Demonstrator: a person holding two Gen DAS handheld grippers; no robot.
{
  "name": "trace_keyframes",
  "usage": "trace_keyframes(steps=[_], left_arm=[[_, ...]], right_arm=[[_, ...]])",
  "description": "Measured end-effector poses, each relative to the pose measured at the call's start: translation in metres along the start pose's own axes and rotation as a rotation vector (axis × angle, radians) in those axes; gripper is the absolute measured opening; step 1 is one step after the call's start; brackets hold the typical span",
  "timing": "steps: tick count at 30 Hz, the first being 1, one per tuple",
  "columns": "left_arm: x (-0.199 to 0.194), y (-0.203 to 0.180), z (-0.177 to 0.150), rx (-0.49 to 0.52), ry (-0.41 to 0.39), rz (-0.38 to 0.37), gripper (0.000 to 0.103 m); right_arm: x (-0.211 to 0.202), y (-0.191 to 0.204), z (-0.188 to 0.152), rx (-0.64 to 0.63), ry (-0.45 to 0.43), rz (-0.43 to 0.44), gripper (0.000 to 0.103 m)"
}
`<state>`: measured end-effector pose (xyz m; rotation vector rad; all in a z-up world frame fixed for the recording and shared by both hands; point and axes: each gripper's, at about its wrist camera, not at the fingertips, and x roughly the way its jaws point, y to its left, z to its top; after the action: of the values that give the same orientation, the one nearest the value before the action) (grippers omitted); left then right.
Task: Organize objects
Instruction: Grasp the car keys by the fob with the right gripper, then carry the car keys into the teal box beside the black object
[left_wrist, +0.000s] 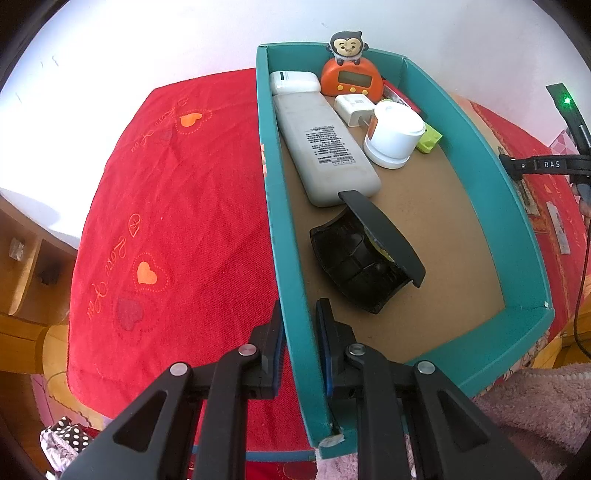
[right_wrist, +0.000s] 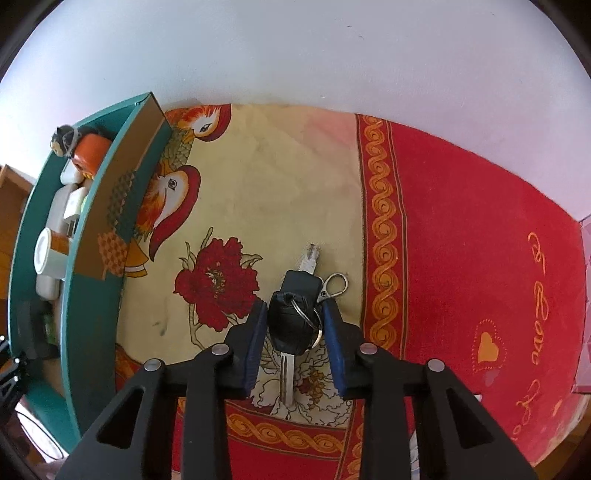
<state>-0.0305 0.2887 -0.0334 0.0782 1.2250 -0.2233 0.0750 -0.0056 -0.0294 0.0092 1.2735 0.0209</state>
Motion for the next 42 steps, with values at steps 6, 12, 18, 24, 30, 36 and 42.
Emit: trace_keyframes(steps=[6, 12, 18, 24, 30, 36, 42], left_arm=[[0.000, 0.000, -0.001, 0.000, -0.002, -0.001, 0.015], [0.000, -0.002, 0.000, 0.010, -0.002, -0.001, 0.015], [-0.001, -0.003, 0.000, 0.012, -0.003, -0.001, 0.015], [-0.001, -0.003, 0.000, 0.016, -0.004, -0.003, 0.014], [-0.001, -0.002, 0.000, 0.016, -0.006, -0.005, 0.014], [-0.001, -0.002, 0.000, 0.023, -0.004, -0.005, 0.015], [-0.001, -0.002, 0.000, 0.022, -0.004, -0.005, 0.015]], right_arm=[[-0.020, -0.025, -0.017, 0.000, -0.009, 0.025, 0.028], [-0.039, -0.014, -0.032, -0.008, -0.036, 0.043, 0.023], [-0.053, -0.006, -0.045, -0.022, -0.057, 0.047, 0.022], [-0.079, -0.026, -0.055, -0.027, -0.088, 0.073, 0.022], [-0.092, -0.017, -0.053, -0.035, -0.133, 0.098, 0.022], [-0.111, 0.010, -0.049, -0.086, -0.180, 0.151, 0.022], [-0.125, 0.047, -0.048, -0.174, -0.201, 0.210, 0.022]])
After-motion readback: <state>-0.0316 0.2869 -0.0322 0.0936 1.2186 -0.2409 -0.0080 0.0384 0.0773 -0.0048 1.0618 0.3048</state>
